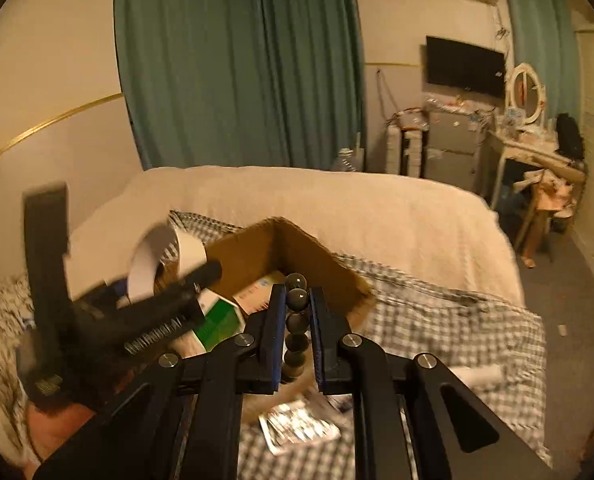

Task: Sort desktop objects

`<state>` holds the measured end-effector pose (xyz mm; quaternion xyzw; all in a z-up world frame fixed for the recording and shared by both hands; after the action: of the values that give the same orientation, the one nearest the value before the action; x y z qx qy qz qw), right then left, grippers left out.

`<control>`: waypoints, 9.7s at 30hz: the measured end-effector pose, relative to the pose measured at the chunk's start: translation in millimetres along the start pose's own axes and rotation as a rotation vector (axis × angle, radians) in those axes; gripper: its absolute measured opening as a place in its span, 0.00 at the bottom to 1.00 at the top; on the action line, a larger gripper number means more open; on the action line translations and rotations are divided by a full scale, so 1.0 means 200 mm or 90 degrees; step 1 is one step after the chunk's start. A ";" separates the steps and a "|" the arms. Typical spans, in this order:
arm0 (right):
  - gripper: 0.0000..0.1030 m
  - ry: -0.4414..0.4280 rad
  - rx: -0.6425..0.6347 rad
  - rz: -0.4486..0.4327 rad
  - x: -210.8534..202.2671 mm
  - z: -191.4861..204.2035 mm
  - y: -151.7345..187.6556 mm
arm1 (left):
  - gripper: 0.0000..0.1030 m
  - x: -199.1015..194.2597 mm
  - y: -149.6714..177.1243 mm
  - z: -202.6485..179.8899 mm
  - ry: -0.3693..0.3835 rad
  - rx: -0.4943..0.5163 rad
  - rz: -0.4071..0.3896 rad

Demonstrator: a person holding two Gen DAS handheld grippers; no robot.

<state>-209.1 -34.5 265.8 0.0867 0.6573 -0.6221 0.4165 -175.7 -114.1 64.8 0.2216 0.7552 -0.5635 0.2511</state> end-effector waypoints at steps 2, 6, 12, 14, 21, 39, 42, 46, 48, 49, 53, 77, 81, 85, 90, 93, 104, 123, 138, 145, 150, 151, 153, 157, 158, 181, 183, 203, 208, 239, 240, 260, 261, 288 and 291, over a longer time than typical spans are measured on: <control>0.11 -0.018 0.008 0.014 0.11 0.00 -0.03 | 0.78 0.07 0.02 0.07 0.006 -0.013 0.003; 0.22 -0.008 0.033 0.027 0.25 -0.03 -0.04 | 0.94 0.18 0.05 0.15 0.006 -0.009 0.023; 0.49 -0.030 0.101 0.012 0.20 -0.14 0.03 | 0.96 0.16 0.08 0.12 0.019 0.022 -0.010; 0.49 -0.016 0.115 0.009 0.14 -0.19 0.07 | 0.96 0.13 0.10 0.10 0.011 0.024 -0.017; 0.52 0.049 0.135 0.004 -0.14 -0.40 0.26 | 0.96 -0.06 0.14 -0.01 0.063 0.012 -0.060; 0.52 0.098 0.121 0.058 -0.21 -0.88 0.80 | 0.97 0.03 0.66 -0.74 0.236 0.291 0.025; 0.52 0.089 0.104 0.074 -0.13 -0.90 0.85 | 0.97 0.16 0.73 -0.76 0.192 0.308 0.069; 0.52 0.086 0.072 0.101 -0.01 -0.92 0.90 | 0.97 0.32 0.79 -0.78 0.146 0.307 0.102; 0.52 0.084 0.056 0.117 0.07 -0.93 0.92 | 0.97 0.39 0.82 -0.78 0.124 0.310 0.120; 0.47 0.080 0.048 0.123 0.11 -0.93 0.93 | 0.97 0.42 0.83 -0.78 0.122 0.307 0.129; 0.38 0.087 0.024 0.143 0.24 -0.95 0.91 | 0.97 0.54 0.85 -0.77 0.087 0.341 0.151; 0.07 0.150 0.040 0.200 0.17 -1.04 0.99 | 0.92 0.80 0.93 -0.88 0.089 0.439 0.166; 0.07 0.145 0.128 0.190 0.07 -1.17 1.08 | 0.92 0.78 0.89 -0.93 0.121 0.394 0.156; 0.07 0.148 0.168 0.187 0.04 -1.26 1.11 | 0.92 0.83 0.84 -1.01 0.125 0.373 0.140; 0.07 0.129 0.180 0.175 0.04 -1.29 1.12 | 0.72 0.96 0.83 -1.05 0.148 0.362 0.154; 0.07 0.121 0.171 0.167 0.05 -1.29 1.09 | 0.47 0.98 0.83 -1.03 0.179 0.339 0.162; 0.07 0.086 0.312 0.139 0.02 -1.41 1.13 | 0.13 0.78 0.78 -1.04 0.216 0.369 0.137; 0.21 0.170 0.464 0.084 0.20 -1.64 1.16 | 0.18 0.63 0.69 -1.01 0.268 0.326 0.142; 0.26 0.136 0.581 0.087 0.24 -1.74 1.29 | 0.59 0.82 0.82 -0.94 0.177 0.296 0.208; 0.68 0.122 0.623 0.085 0.26 -1.69 1.26 | 0.72 0.81 0.75 -0.89 0.176 0.265 0.204; 0.67 0.172 0.574 0.046 0.15 -1.64 1.24 | 0.72 0.85 0.77 -0.91 0.172 0.269 0.195; 0.68 0.178 0.540 0.047 0.14 -1.63 1.22 | 0.72 0.85 0.77 -0.92 0.172 0.278 0.190; 0.68 0.163 0.449 0.078 0.18 -1.59 1.18 | 0.72 0.84 0.76 -0.93 0.177 0.291 0.181; 0.78 0.187 0.361 0.137 0.27 -1.55 1.17 | 0.72 0.85 0.76 -0.95 0.191 0.290 0.181; 0.80 0.187 0.352 0.155 0.31 -1.54 1.17 | 0.72 0.85 0.77 -0.96 0.194 0.293 0.185; 0.35 0.197 0.313 0.068 0.09 -1.50 1.11 | 0.19 0.80 0.86 -1.08 0.242 0.375 0.189; 0.35 0.184 0.315 0.070 0.10 -1.48 1.11 | 0.30 0.84 0.88 -1.08 0.216 0.378 0.188; 0.35 0.162 0.229 0.009 -0.24 -1.15 0.85 | 0.18 0.32 0.49 -1.06 0.350 0.299 0.035; 0.35 0.104 0.194 -0.017 -0.38 -0.96 0.65 | 0.18 0.02 0.27 -0.98 0.374 0.294 -0.051; 0.56 0.002 0.021 0.001 0.10 -0.02 -0.12 | 0.82 0.16 0.04 0.16 0.016 0.054 0.068; 0.56 0.014 0.020 -0.003 0.06 -0.04 -0.10 | 0.82 0.14 0.03 0.13 0.022 0.057 0.064; 0.62 0.126 0.157 0.048 -0.38 -0.79 0.85 | 0.98 0.11 0.91 -0.50 0.007 0.159 0.170; 0.62 0.129 0.160 0.052 -0.37 -0.81 0.87 | 0.98 0.17 0.96 -0.46 -0.025 0.142 0.189; 0.63 0.043 0.216 0.115 -0.13 -0.96 1.15 | 1.00 0.76 1.08 -0.44 -0.061 0.246 0.345; 0.63 0.041 0.214 0.121 -0.10 -0.93 1.16 | 1.00 0.72 1.11 -0.45 -0.027 0.268 0.384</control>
<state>-131.2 188.3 84.5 0.2365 0.5458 -0.6780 0.4319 -161.5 39.6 -168.5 0.4691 0.5180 -0.6118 0.3704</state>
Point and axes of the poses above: each gripper's, at about its wrist camera, not at the fingertips, and x roughly the way its jaws point, z to its left, y to its underside, the point moved 6 cm from there along x, roughly the way its jaws point, and after that the axes turned 7 degrees about z, right-handed, at the moved point
